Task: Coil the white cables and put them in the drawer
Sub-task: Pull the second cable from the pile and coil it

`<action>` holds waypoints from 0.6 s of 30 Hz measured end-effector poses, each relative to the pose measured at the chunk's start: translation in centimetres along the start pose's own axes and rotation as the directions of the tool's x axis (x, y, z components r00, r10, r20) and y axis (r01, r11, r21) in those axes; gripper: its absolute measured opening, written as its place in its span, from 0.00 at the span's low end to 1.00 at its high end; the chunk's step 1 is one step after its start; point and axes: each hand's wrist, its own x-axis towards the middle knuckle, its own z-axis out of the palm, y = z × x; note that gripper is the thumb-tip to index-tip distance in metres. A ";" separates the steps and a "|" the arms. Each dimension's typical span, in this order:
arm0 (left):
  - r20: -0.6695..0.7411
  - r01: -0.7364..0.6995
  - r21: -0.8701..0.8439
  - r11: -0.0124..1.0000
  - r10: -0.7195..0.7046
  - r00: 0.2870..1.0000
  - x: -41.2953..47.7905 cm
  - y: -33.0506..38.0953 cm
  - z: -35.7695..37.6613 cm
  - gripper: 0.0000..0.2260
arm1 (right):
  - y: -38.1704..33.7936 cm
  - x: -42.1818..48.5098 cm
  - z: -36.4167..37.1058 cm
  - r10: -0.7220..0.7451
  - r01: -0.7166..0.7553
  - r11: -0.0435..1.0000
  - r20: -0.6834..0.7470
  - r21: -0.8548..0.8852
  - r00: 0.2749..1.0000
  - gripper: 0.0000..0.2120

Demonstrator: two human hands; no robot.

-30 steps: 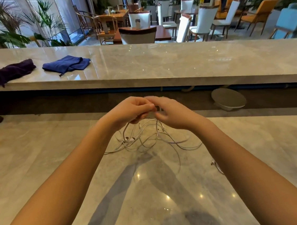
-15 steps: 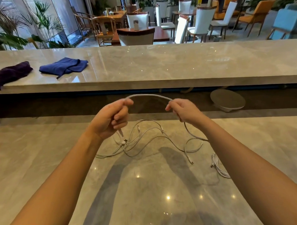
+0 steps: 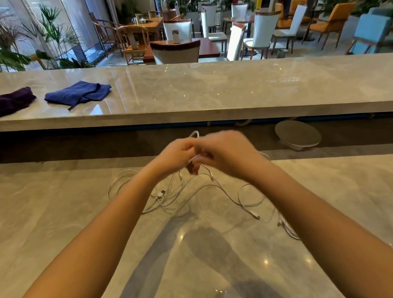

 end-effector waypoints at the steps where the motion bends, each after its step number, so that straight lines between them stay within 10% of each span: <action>1: 0.055 0.032 -0.100 0.994 -0.026 0.998 -0.2 -0.1 -0.1 0.09 | 0.9 0.2 -1.1 0.034 -0.033 0.999 -0.027 0.033 0.999 0.11; 9: 0.409 0.253 -0.816 0.520 0.209 0.888 -0.8 -0.6 -1.1 0.21 | 6.3 0.0 -0.5 0.448 -0.374 0.704 0.031 0.603 0.893 0.14; 12: 0.405 0.294 -0.896 0.333 0.338 0.850 -0.6 -0.6 -1.1 0.16 | 4.8 -0.4 1.2 0.385 -0.364 0.513 0.171 0.777 0.907 0.20; 18: 0.237 0.214 -0.966 0.148 0.163 0.958 -0.3 -0.8 -0.7 0.19 | 4.3 -0.4 1.0 0.262 -0.346 0.154 0.299 0.925 0.917 0.14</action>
